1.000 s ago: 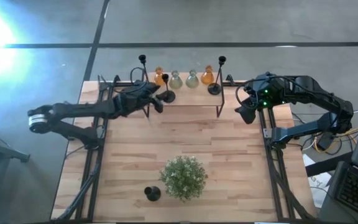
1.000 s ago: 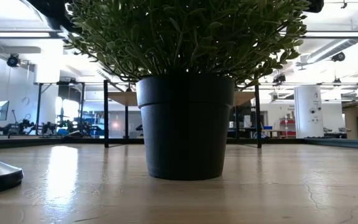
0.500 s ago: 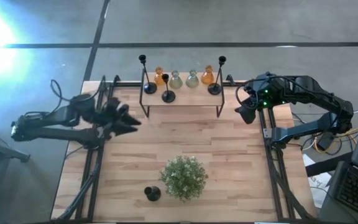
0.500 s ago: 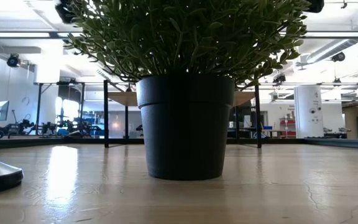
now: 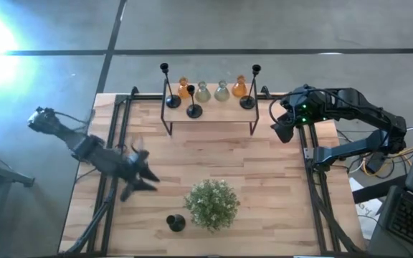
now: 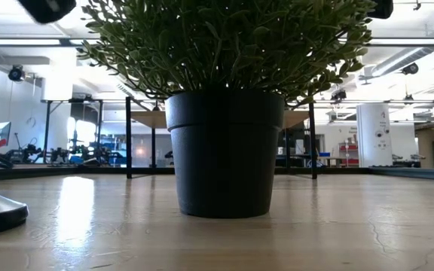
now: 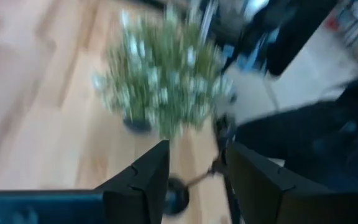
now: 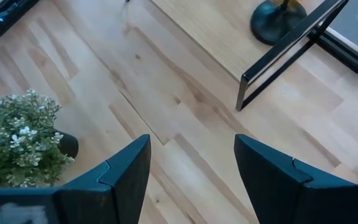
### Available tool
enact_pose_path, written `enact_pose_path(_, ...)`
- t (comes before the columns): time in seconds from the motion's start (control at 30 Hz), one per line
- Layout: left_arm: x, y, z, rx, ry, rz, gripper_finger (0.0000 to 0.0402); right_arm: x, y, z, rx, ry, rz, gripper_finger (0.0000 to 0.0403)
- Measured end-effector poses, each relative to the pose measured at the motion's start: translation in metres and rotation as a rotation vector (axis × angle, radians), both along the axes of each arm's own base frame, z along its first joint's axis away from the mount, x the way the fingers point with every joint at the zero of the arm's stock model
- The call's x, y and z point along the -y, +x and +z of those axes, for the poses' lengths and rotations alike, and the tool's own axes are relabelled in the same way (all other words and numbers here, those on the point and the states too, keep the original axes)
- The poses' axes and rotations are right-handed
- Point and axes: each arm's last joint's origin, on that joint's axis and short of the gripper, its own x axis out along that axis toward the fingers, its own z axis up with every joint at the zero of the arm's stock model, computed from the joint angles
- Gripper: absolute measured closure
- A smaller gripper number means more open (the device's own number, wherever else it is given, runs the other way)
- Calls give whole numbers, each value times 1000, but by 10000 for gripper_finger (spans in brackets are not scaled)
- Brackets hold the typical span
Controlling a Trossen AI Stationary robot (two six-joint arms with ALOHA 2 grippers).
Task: Pick & Place candle stick holders
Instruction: Put the black candle holder on the shelf aligned with the other black candle holder
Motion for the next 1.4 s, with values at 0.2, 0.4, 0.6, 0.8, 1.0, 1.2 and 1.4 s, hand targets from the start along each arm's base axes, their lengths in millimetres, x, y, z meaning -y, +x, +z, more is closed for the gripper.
enact_pose_path(0.2,19,8,-11,-96,-30,-57,244,0,1,-7,-26,6,0,179)
enact_pose_path(0.4,36,15,-22,-182,-63,-160,244,0,2,-9,-33,7,1,179)
enact_pose_path(0.6,51,28,-35,-228,-46,-246,244,0,2,-8,-35,0,12,179)
enact_pose_path(0.8,60,37,-41,-230,-52,-288,244,0,2,-8,-35,-3,11,179)
enact_pose_path(1.0,60,41,-41,-219,-57,-279,244,1,2,-8,-36,-27,-4,179)
enact_pose_path(1.2,64,47,-56,-275,29,-303,243,1,2,-8,-35,-26,-9,179)
enact_pose_path(1.4,72,57,-76,-288,173,-370,243,2,2,-8,-35,-42,-18,179)
